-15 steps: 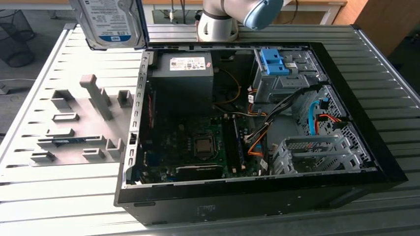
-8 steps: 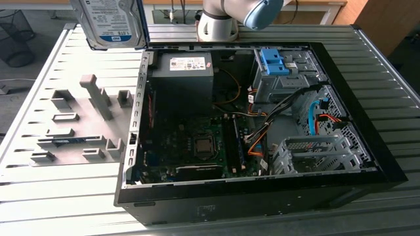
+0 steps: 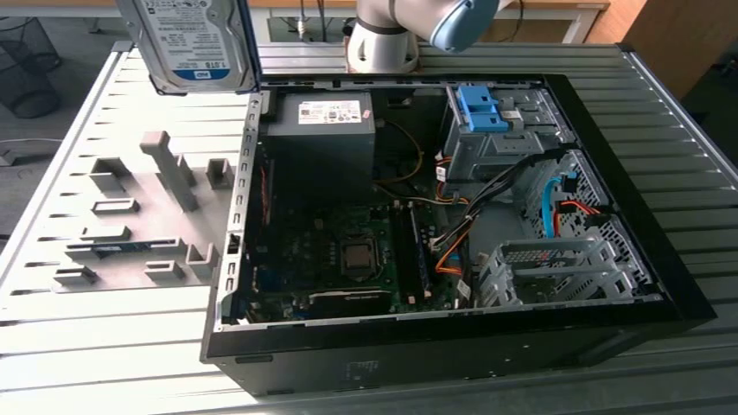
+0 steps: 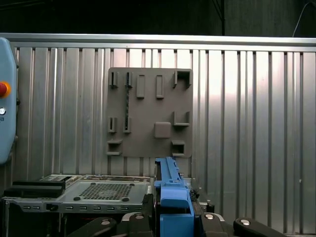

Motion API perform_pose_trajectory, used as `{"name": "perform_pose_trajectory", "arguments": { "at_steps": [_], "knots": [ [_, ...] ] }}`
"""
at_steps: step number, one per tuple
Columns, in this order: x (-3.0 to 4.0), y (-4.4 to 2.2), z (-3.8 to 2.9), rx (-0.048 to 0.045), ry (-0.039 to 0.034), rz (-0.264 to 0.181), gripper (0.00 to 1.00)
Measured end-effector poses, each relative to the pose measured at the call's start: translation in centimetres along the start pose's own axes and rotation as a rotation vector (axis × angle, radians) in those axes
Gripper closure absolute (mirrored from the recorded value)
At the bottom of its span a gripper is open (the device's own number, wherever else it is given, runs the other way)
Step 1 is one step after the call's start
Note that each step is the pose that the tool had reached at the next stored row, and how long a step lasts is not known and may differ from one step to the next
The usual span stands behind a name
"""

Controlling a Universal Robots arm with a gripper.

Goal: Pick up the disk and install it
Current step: 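Pick up the disk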

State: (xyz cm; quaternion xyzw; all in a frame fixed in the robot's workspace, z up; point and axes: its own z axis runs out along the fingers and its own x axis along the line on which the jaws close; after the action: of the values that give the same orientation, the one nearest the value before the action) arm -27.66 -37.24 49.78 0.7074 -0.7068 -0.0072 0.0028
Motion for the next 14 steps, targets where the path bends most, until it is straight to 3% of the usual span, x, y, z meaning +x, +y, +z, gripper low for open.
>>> {"name": "perform_pose_trajectory", "arguments": {
  "at_steps": [9, 14],
  "knots": [
    [1.49, -0.07, -0.01, 0.0000, 0.0047, 0.001, 0.63],
    [1.60, -0.99, -0.02, 0.0000, 0.0047, 0.001, 0.63]
  ]
}}
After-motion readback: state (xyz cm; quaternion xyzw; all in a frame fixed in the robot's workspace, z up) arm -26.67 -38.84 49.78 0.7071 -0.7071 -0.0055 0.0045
